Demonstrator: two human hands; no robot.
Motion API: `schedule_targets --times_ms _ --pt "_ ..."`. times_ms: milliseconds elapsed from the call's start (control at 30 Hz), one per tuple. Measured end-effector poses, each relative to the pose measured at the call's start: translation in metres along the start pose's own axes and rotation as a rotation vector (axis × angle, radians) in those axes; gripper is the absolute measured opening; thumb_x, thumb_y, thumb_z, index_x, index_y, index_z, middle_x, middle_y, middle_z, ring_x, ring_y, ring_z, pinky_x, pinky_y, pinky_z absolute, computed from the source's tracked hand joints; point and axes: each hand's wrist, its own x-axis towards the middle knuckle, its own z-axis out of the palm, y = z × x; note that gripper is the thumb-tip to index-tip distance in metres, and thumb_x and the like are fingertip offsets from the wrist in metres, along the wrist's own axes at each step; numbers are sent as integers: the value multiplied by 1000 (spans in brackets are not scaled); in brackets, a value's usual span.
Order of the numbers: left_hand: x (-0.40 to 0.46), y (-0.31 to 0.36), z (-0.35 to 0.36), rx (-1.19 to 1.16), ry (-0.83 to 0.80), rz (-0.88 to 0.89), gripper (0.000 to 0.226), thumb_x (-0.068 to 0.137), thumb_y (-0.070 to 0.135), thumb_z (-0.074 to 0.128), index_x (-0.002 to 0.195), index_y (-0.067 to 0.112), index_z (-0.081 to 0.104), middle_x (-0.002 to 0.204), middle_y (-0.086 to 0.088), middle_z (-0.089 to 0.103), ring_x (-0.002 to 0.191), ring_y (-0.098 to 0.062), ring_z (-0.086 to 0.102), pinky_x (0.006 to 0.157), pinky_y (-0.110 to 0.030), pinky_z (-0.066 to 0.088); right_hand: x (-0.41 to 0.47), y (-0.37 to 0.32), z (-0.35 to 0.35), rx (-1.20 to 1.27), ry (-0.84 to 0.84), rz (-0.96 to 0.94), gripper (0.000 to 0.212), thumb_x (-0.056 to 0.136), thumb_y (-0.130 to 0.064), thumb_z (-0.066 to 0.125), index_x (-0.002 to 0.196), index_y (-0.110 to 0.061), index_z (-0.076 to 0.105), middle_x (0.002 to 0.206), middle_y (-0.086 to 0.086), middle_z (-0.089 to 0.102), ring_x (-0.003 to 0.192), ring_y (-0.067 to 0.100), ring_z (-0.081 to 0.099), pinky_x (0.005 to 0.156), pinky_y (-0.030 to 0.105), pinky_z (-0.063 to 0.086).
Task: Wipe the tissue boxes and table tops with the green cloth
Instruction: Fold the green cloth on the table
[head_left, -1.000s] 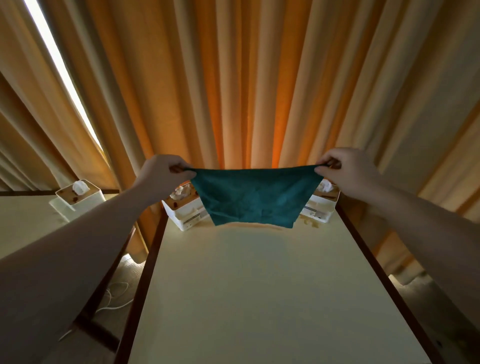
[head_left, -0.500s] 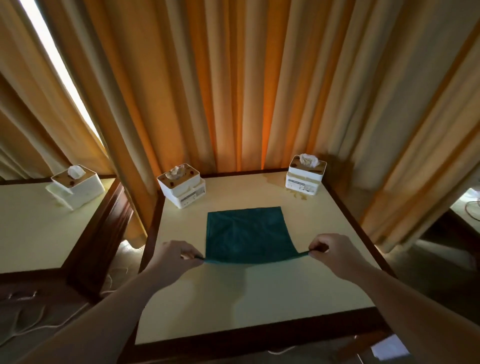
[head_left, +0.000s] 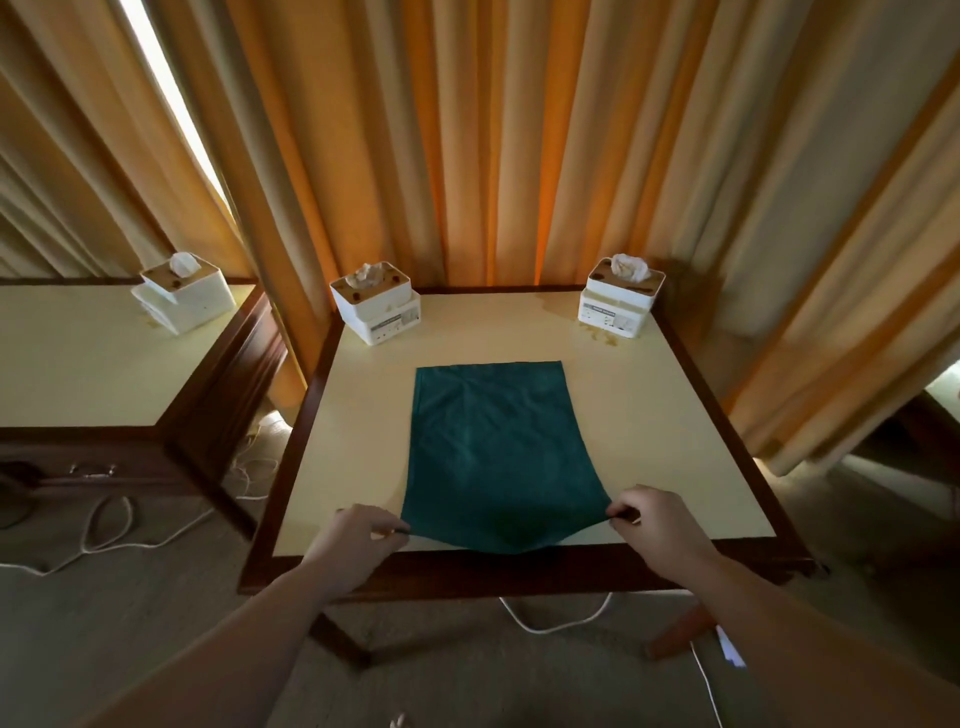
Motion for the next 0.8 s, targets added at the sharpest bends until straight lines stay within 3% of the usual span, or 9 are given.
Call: schedule_targets --times_ms 200,367,633,800 --pt "20 13 -22 -107 120 36 7 96 30 71 94 34 75 89 16 73 88 -3 65 74 -26 50 29 -12 -23 53 73 -8 12 96 -14 70 99 -25 73 96 -12 68 87 2 63 74 19 50" --pt "76 19 -50 -257 196 45 9 91 20 77 88 28 78 82 8 75 80 -14 69 79 -40 58 94 -27 -43 80 87 -34 10 100 -16 66 101 -24 72 97 -12 68 86 6 64 75 27 55" --pt "217 13 -76 -264 181 -15 6 91 24 77 87 29 77 83 7 75 83 -18 69 79 -44 59 241 -27 -40 104 109 31 9 98 -17 68 99 -23 74 95 -11 70 86 5 64 73 22 50" --pt "298 6 -81 -240 155 -49 6 90 24 79 86 27 76 79 5 74 79 -15 68 75 -36 56 317 -14 -25 100 61 112 9 97 -13 68 97 -21 74 92 -10 71 85 6 65 72 20 49"
